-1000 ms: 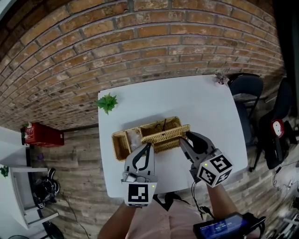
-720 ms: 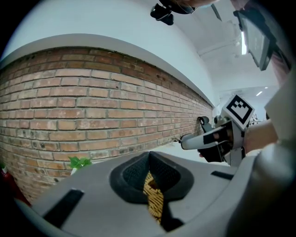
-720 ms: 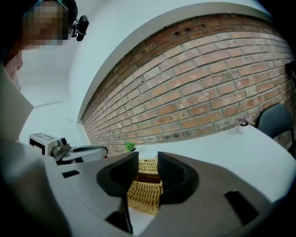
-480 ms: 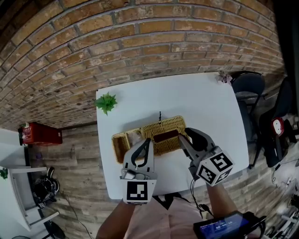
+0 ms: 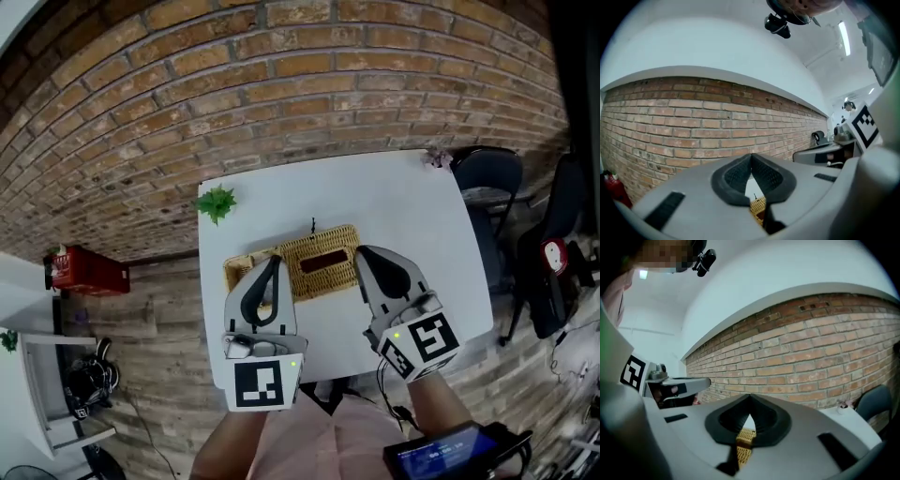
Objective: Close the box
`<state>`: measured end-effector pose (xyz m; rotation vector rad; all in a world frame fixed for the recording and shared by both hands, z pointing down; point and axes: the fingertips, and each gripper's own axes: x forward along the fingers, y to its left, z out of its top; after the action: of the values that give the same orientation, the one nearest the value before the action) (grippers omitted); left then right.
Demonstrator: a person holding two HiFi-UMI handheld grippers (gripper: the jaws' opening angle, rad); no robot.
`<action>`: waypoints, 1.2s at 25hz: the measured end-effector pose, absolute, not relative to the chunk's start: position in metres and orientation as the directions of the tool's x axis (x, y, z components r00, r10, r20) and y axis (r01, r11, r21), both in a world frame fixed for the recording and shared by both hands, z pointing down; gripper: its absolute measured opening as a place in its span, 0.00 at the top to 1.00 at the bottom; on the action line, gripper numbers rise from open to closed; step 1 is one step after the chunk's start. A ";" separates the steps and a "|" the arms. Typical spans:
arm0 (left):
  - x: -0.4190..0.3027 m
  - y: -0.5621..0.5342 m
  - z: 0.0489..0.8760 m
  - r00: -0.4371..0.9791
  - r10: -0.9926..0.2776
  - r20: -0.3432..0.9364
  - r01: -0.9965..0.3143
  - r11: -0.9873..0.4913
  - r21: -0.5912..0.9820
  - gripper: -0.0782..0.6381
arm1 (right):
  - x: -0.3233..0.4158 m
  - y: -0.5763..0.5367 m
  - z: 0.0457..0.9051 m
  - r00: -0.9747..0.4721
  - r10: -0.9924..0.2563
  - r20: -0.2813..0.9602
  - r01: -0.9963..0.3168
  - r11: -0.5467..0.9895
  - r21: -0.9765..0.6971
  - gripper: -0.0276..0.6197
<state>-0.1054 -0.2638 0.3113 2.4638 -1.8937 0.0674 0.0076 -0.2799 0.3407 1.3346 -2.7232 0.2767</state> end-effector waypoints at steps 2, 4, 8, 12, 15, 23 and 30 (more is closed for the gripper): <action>-0.105 -0.257 0.294 0.230 -0.973 0.031 -0.973 -0.231 -0.008 0.88 | 0.011 -0.274 0.322 -0.594 -0.794 0.130 -0.804 0.589 -0.080 0.95; -0.105 -0.251 0.279 0.207 -0.978 0.007 -0.978 -0.207 -0.019 0.88 | 0.013 -0.269 0.305 -0.583 -0.807 0.098 -0.812 0.582 -0.041 0.95; -0.102 -0.239 0.259 0.183 -0.982 -0.036 -0.982 -0.181 -0.054 0.88 | 0.015 -0.257 0.283 -0.580 -0.813 0.050 -0.814 0.581 0.006 0.96; -0.097 -0.229 0.247 0.179 -0.981 -0.070 -0.979 -0.172 -0.107 0.88 | 0.021 -0.247 0.272 -0.584 -0.811 0.022 -0.811 0.585 0.026 0.96; -0.092 -0.223 0.242 0.175 -0.982 -0.078 -0.981 -0.166 -0.104 0.88 | 0.025 -0.240 0.269 -0.587 -0.810 0.015 -0.809 0.587 0.033 0.96; -0.084 -0.215 0.235 0.175 -0.980 -0.093 -0.980 -0.164 -0.110 0.88 | 0.027 -0.231 0.260 -0.598 -0.802 -0.002 -0.800 0.596 0.073 0.96; -0.081 -0.213 0.235 0.179 -0.979 -0.096 -0.979 -0.168 -0.113 0.88 | 0.029 -0.230 0.260 -0.596 -0.803 -0.004 -0.801 0.594 0.079 0.96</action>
<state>-0.0808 -0.2133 0.2353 2.5211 -2.1144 -0.0027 0.0292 -0.2303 0.2597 1.3974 -2.7754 -0.1131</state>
